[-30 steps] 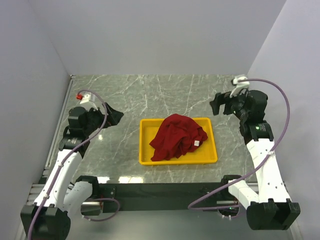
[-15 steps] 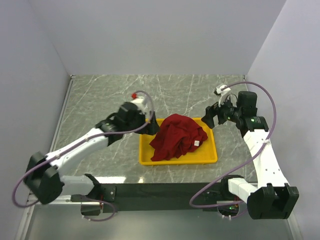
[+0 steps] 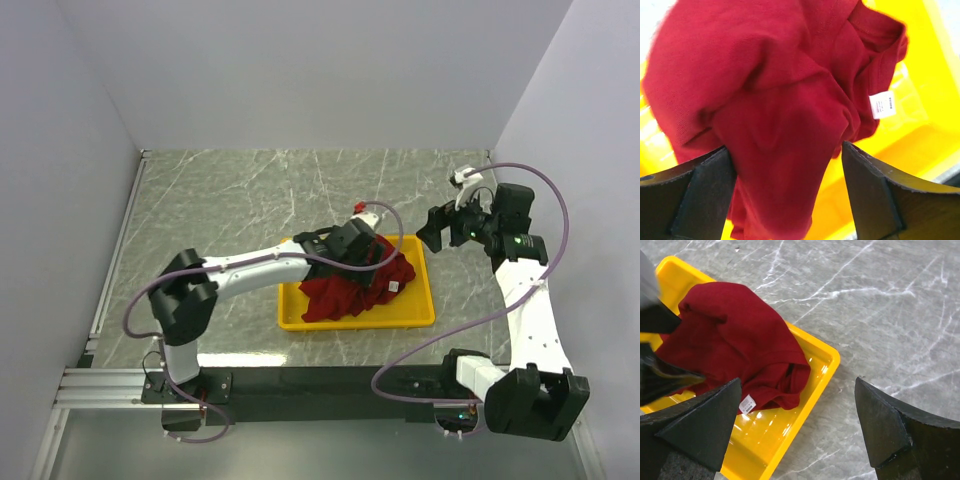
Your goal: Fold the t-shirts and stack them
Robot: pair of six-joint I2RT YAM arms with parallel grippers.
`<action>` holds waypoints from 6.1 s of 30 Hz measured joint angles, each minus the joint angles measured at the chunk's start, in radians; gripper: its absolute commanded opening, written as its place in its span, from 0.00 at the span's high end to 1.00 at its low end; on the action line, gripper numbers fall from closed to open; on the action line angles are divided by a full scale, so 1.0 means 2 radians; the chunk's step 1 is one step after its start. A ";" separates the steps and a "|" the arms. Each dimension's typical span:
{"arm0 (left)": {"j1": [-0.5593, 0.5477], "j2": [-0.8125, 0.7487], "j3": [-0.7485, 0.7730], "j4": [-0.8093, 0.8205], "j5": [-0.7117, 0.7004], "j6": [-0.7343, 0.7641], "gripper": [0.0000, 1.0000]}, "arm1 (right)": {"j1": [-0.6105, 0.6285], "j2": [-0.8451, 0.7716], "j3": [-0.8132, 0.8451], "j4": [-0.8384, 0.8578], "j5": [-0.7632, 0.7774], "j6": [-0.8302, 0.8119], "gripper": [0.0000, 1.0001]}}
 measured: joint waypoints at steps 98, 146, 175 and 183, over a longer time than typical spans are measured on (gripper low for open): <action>0.245 -0.526 -0.241 0.000 -0.067 -0.031 0.01 | 0.349 0.051 -0.069 -0.214 -0.023 -0.411 0.09; 0.245 -0.503 -0.258 -0.018 -0.078 -0.051 0.01 | 0.326 -0.077 -0.148 -0.084 0.186 -0.181 1.00; 0.245 -0.479 -0.267 0.034 -0.042 -0.054 0.01 | 0.134 0.475 0.283 -0.018 0.434 0.234 1.00; 0.245 -0.471 -0.267 0.034 -0.042 -0.054 0.00 | 0.085 0.542 0.368 -0.016 0.402 0.182 0.91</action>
